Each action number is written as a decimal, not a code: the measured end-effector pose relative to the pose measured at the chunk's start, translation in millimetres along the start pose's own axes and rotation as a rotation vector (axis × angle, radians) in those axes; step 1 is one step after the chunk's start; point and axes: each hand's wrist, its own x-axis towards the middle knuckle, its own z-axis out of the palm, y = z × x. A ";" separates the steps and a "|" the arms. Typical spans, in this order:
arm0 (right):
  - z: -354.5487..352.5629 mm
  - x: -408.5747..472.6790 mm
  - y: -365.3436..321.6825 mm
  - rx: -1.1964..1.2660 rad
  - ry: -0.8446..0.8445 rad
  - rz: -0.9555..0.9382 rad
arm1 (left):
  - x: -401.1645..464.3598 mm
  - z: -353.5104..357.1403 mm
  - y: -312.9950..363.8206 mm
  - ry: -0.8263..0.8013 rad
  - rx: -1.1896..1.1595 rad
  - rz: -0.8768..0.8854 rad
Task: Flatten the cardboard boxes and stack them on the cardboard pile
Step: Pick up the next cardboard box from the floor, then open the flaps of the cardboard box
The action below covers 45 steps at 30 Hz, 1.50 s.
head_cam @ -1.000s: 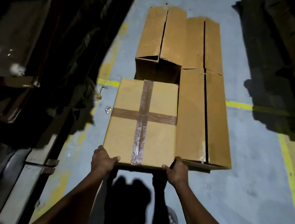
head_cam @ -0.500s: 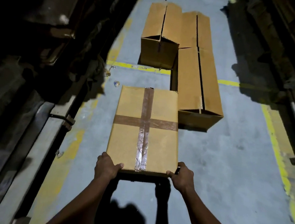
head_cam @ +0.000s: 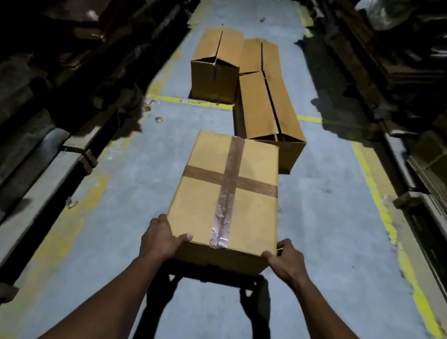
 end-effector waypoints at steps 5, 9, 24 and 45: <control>-0.5 20.1 13.0 0.014 0.231 0.013 | 0.4 28.7 -6.3 0.104 -0.011 0.213; 15.1 31.6 5.5 0.002 0.287 0.030 | 3.7 50.0 -17.8 0.207 -0.067 0.334; -65.2 -34.5 67.6 -0.095 -0.191 0.103 | -23.7 4.2 10.4 -0.265 0.251 0.497; -7.5 -37.7 21.9 -0.812 0.169 -0.588 | -9.1 26.1 16.5 -0.058 0.284 0.774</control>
